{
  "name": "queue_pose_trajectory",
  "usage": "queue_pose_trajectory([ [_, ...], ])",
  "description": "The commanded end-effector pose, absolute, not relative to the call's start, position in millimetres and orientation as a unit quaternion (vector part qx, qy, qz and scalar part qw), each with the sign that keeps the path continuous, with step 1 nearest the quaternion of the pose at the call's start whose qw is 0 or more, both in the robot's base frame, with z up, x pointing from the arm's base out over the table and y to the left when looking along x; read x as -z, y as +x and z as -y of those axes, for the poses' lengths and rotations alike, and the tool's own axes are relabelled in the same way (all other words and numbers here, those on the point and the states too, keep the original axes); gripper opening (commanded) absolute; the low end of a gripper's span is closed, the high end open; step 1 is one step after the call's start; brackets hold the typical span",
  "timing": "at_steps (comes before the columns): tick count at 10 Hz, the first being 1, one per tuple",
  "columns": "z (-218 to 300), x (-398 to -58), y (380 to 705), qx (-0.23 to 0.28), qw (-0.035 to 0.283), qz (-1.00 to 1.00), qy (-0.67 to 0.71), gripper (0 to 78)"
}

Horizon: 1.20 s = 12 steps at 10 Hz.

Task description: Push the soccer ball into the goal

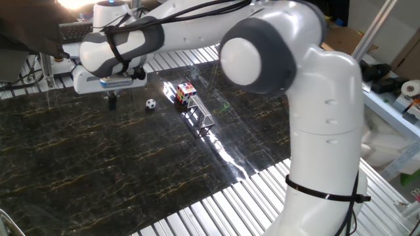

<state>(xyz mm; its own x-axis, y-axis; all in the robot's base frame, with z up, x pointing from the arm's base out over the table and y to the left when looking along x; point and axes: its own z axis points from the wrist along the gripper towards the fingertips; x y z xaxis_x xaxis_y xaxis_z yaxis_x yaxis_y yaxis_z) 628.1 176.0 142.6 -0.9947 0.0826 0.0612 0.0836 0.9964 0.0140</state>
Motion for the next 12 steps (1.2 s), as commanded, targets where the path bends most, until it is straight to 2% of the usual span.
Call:
queue_pose_trajectory([
  [1,-165.3,-119.9,666.6,0.009,-0.001,0.997,-0.071,0.0],
  [3,-164.2,-109.5,667.9,0.006,-0.011,0.997,-0.075,0.0],
  [6,-158.1,-107.1,668.7,0.006,-0.004,0.998,-0.068,0.0],
  [7,-158.0,-107.2,668.7,0.008,0.002,0.998,-0.061,0.0],
  [9,-158.0,-107.2,668.7,0.003,0.058,0.997,-0.045,0.0],
  [12,-158.0,-107.2,668.7,-0.01,0.07,0.996,-0.058,0.0],
])
